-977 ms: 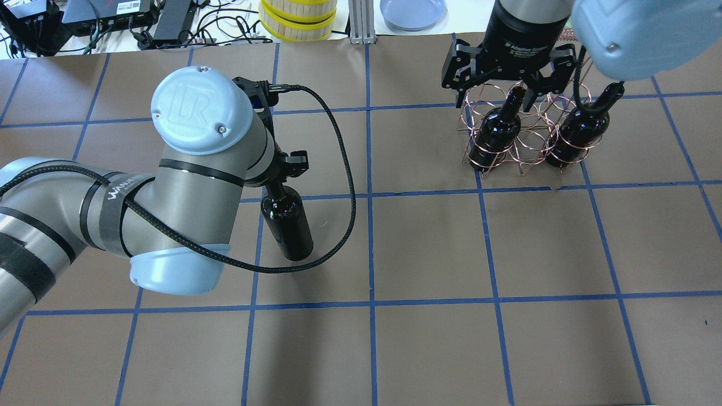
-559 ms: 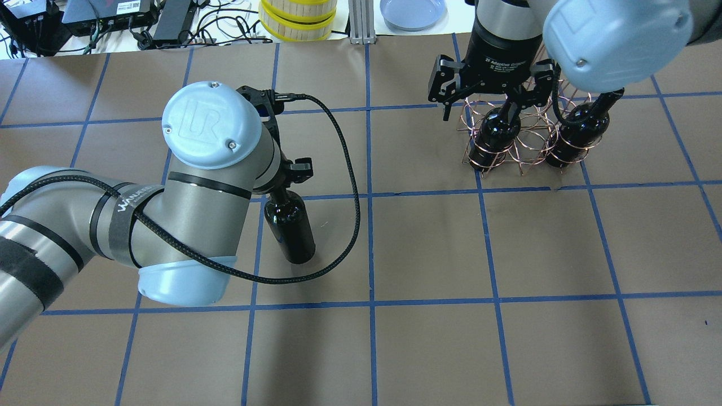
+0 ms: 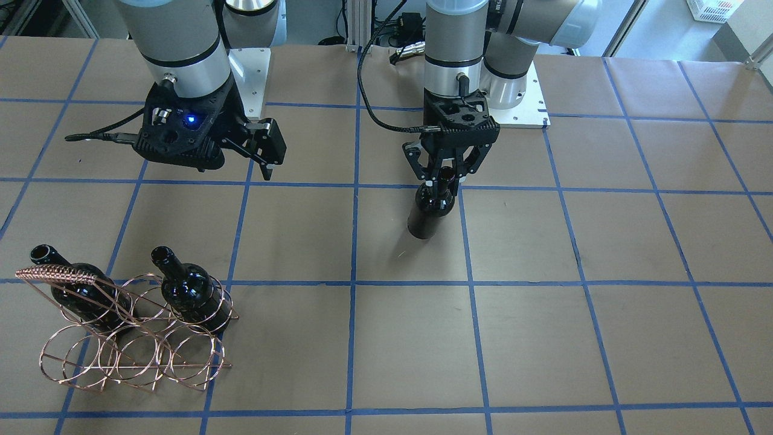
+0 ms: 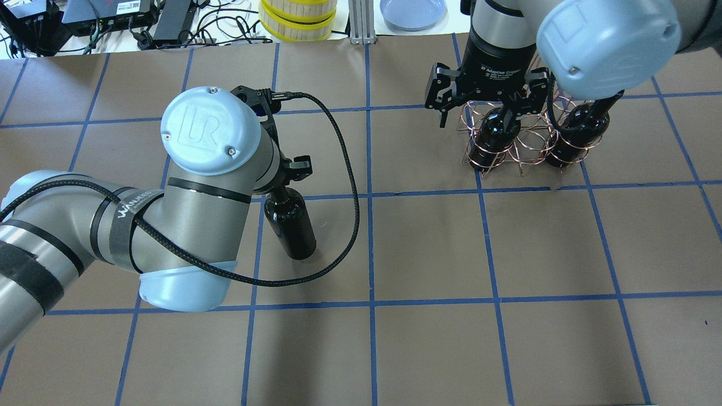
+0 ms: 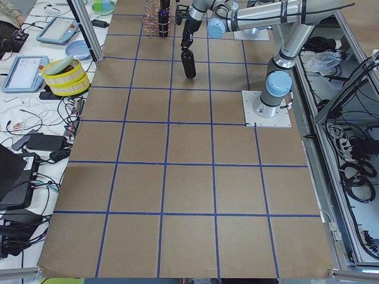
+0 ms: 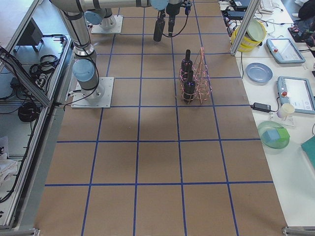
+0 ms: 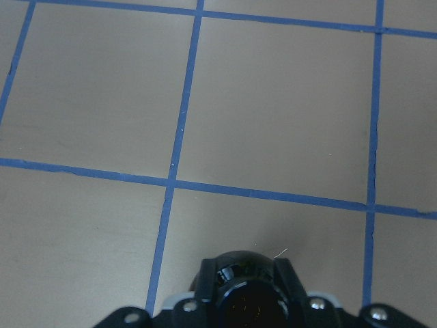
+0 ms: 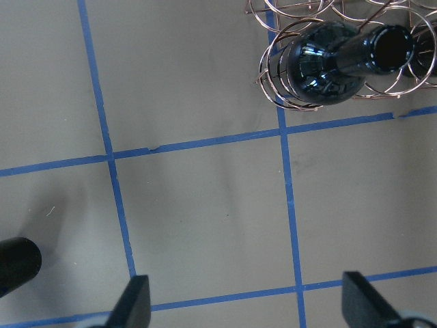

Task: Place wine into wine basket
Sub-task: 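Set the bottle upright with the left gripper while the right gripper hovers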

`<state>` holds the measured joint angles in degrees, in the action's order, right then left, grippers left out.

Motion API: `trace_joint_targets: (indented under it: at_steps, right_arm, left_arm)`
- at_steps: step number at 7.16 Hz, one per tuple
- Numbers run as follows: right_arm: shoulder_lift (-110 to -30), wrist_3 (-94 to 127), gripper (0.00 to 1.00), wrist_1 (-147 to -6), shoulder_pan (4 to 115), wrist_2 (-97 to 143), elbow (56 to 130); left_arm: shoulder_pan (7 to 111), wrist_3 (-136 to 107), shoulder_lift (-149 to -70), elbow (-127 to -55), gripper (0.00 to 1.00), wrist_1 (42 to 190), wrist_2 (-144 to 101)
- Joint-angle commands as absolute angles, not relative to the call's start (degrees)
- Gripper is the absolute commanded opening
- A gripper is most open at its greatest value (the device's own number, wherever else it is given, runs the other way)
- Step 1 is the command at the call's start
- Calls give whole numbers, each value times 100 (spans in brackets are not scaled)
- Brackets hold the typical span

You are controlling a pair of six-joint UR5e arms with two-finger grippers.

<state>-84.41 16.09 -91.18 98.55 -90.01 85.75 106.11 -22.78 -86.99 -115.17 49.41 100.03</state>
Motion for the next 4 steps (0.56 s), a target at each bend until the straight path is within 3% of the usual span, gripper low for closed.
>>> trace_joint_targets:
  at_steps: [1, 4]
  right_arm:
    - [-8437, 1608, 100, -9123, 9914, -9000, 8631]
    - [-8429, 1626, 100, -9290, 9914, -8991, 8657]
  left_arm:
    - [10617, -2294, -8675, -11671, 4, 4939, 10002]
    - [10617, -2303, -8684, -11558, 4, 4896, 10002]
